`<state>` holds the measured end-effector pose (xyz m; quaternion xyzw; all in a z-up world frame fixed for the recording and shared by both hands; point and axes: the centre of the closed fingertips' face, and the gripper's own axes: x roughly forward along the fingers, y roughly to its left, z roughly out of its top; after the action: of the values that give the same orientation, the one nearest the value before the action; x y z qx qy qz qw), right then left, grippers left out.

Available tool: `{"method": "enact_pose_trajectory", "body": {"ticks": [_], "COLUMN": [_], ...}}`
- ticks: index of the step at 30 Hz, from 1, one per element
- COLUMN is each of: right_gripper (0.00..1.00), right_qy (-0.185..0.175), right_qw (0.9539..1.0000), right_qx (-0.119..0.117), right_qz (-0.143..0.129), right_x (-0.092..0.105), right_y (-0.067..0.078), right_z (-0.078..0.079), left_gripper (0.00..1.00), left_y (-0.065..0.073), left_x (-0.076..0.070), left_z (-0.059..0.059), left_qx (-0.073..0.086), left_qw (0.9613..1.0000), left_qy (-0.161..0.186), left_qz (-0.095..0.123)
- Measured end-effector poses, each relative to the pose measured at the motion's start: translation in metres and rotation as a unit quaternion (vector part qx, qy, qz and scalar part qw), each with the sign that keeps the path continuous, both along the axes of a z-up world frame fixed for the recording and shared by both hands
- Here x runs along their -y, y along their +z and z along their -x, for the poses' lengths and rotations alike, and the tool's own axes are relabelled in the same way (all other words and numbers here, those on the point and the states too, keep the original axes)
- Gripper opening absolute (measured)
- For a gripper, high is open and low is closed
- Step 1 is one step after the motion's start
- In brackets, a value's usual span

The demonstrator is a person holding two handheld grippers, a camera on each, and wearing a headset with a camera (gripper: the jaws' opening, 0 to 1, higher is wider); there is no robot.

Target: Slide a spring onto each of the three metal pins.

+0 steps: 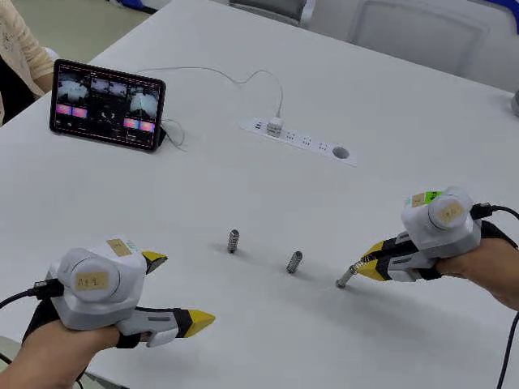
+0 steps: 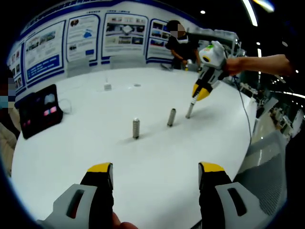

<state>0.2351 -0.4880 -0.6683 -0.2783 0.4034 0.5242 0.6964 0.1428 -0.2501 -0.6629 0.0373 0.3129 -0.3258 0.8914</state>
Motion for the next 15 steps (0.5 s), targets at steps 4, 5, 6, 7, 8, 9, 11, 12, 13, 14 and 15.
{"method": "enact_pose_trajectory", "body": {"ticks": [4, 5, 6, 7, 8, 9, 11, 12, 13, 14, 15], "right_gripper": [0.13, 0.13, 0.13, 0.13, 0.13, 0.13, 0.13, 0.13, 0.13, 0.13, 0.13], "right_qy": [0.007, 0.009, 0.01, 0.011, 0.013, 0.015, 0.019, 0.021, 0.022, 0.026, 0.03], "right_qw": [1.0, 1.0, 0.9999, 0.9999, 0.9999, 0.9998, 0.9997, 0.9997, 0.9996, 0.9994, 0.9993], "right_qx": [0.001, 0.001, 0.001, 0.001, 0.001, 0.0, 0.0, 0.0, 0.0, 0.001, 0.002], "right_qz": [0.004, 0.005, 0.005, 0.007, 0.008, 0.01, 0.013, 0.016, 0.018, 0.022, 0.024], "right_x": [-0.005, -0.006, -0.007, -0.008, -0.008, -0.009, -0.009, -0.01, -0.01, -0.01, -0.01], "right_y": [-0.003, -0.003, -0.004, -0.005, -0.006, -0.007, -0.01, -0.013, -0.014, -0.016, -0.017], "right_z": [0.0, 0.0, 0.0, -0.001, 0.0, 0.0, -0.001, -0.001, -0.001, -0.001, 0.0], "left_gripper": [0.74, 0.74, 0.74, 0.74, 0.74, 0.74, 0.74, 0.74, 0.74, 0.73, 0.73], "left_y": [-0.001, -0.001, -0.001, -0.001, -0.001, 0.0, 0.0, 0.0, 0.001, 0.001, 0.001], "left_x": [-0.002, -0.002, -0.003, -0.003, -0.003, -0.003, -0.003, -0.003, -0.003, -0.004, -0.004], "left_z": [0.002, 0.002, 0.003, 0.003, 0.003, 0.003, 0.004, 0.004, 0.004, 0.004, 0.005], "left_qx": [-0.002, -0.002, -0.002, -0.002, -0.002, -0.002, -0.002, -0.002, -0.001, -0.002, -0.002], "left_qw": [1.0, 1.0, 1.0, 1.0, 1.0, 1.0, 1.0, 1.0, 1.0, 1.0, 1.0], "left_qy": [-0.001, -0.001, 0.0, 0.0, 0.0, 0.0, 0.0, 0.001, 0.001, 0.001, 0.001], "left_qz": [-0.002, -0.002, -0.003, -0.002, -0.003, -0.003, -0.003, -0.003, -0.003, -0.003, -0.003]}}
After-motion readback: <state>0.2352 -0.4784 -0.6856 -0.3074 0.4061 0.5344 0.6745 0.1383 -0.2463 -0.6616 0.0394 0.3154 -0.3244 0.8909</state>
